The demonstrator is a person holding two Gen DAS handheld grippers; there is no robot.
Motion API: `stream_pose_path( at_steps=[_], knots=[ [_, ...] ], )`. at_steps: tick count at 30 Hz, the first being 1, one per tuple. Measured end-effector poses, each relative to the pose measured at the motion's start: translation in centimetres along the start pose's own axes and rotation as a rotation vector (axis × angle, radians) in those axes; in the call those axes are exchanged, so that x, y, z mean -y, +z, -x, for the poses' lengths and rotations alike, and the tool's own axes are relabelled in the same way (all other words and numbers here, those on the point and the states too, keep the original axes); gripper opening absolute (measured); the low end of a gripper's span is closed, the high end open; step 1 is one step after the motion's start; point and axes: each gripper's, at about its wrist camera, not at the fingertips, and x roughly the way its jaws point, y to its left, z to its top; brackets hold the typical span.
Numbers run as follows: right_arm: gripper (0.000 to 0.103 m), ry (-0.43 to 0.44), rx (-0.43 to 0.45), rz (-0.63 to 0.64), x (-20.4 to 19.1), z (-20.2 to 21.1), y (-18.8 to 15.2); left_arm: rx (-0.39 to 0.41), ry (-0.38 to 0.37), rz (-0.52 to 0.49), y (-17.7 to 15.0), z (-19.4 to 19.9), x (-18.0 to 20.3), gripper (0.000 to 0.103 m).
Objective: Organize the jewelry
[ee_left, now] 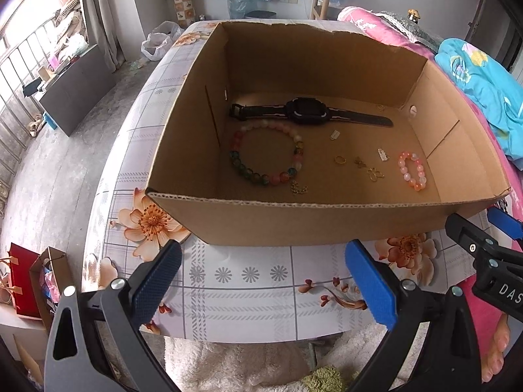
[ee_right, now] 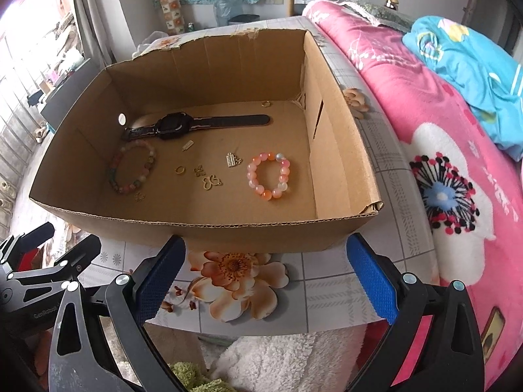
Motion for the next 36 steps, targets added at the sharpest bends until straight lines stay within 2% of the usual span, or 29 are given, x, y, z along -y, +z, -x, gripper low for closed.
stream_pose_path(
  at_steps=[19,36],
  knots=[
    [0.095,-0.013,0.017,0.033,-0.71,0.51,-0.09,0.025,-0.002,0.002,-0.08,0.62,0.24,0.097],
    [0.095,-0.009,0.010,0.025,-0.62,0.43,-0.14,-0.004,-0.025,0.025,0.36,0.10,-0.20,0.097]
  ],
)
